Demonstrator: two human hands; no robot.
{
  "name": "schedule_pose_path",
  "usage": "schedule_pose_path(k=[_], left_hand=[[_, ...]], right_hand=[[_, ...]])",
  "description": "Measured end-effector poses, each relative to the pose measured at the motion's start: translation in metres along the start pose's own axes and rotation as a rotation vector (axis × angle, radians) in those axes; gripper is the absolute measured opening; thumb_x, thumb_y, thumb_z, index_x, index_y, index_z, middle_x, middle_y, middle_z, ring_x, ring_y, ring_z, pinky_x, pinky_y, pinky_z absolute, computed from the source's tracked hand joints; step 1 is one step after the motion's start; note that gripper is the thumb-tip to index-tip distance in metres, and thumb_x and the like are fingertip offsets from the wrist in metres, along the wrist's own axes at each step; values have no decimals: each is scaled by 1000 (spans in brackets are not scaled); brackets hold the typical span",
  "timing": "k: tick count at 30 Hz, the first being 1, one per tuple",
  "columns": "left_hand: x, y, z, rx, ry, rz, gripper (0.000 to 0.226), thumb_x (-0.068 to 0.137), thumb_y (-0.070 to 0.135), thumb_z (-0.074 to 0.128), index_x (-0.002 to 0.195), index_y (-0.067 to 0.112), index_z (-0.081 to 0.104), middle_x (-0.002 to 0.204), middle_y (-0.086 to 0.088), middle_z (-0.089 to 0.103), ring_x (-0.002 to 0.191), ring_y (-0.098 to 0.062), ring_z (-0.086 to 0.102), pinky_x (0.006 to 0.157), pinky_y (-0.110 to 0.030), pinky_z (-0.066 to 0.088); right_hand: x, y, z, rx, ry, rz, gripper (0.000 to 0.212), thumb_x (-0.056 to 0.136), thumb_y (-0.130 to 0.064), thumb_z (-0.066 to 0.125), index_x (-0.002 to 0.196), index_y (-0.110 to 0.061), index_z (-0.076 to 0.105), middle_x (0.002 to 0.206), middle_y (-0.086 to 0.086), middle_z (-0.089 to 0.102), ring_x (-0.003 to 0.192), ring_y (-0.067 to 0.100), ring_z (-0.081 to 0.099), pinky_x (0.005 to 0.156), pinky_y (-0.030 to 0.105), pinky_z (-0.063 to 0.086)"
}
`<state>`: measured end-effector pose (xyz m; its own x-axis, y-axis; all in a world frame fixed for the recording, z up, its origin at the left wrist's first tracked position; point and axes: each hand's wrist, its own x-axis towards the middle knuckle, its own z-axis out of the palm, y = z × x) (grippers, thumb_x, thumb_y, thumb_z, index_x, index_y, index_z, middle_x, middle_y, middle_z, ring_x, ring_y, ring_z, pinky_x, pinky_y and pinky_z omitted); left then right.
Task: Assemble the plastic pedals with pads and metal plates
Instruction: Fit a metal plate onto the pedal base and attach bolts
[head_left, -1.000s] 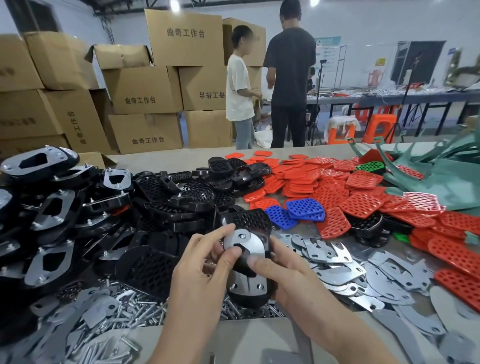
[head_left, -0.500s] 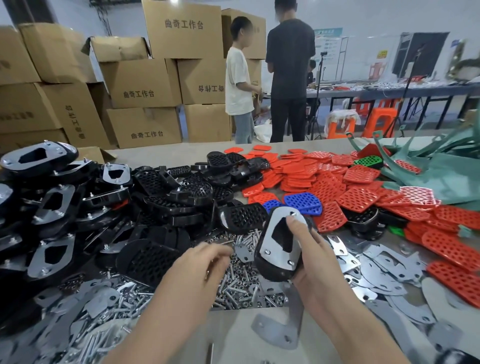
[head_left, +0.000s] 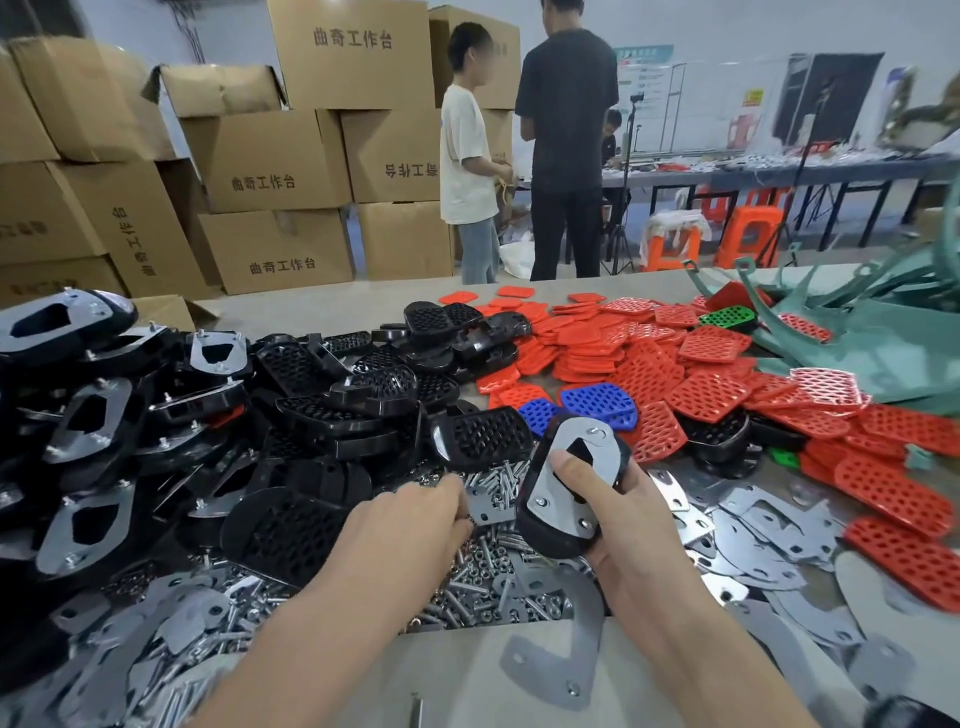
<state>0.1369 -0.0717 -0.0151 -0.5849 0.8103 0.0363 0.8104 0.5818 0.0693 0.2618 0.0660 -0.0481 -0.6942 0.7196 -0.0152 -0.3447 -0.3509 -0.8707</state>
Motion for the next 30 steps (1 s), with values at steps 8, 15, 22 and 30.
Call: schedule_pose_path(k=[8, 15, 22, 30], left_hand=[[9, 12, 20, -78, 110, -85, 18, 104, 38, 45, 112, 28, 58, 112, 7, 55, 98, -23, 64, 74, -35, 44], [0, 0, 21, -144, 160, -94, 16, 102, 48, 43, 100, 36, 52, 103, 17, 53, 93, -10, 61, 75, -30, 48], [-15, 7, 22, -348, 330, -162, 5, 101, 43, 48, 102, 39, 51, 99, 22, 58, 95, -4, 56, 80, -30, 51], [-13, 5, 24, -57, 114, 7, 22, 103, 48, 38, 119, 44, 53, 105, 22, 38, 115, -6, 42, 93, -26, 33]], right_hand=[[0, 0, 1, 7, 17, -16, 55, 65, -28, 82, 118, -18, 70, 107, 11, 79, 96, 30, 77, 79, 45, 63], [2, 6, -1, -75, 36, -37, 39, 76, -25, 85, 112, -23, 72, 105, 8, 79, 96, 30, 77, 83, 49, 62], [1, 9, 0, -202, 23, -106, 26, 83, -20, 83, 94, -42, 73, 96, -5, 79, 88, 15, 76, 66, 25, 60], [1, 10, 0, -178, 64, -112, 27, 83, -23, 83, 104, -35, 72, 101, -4, 79, 95, 18, 76, 82, 41, 62]])
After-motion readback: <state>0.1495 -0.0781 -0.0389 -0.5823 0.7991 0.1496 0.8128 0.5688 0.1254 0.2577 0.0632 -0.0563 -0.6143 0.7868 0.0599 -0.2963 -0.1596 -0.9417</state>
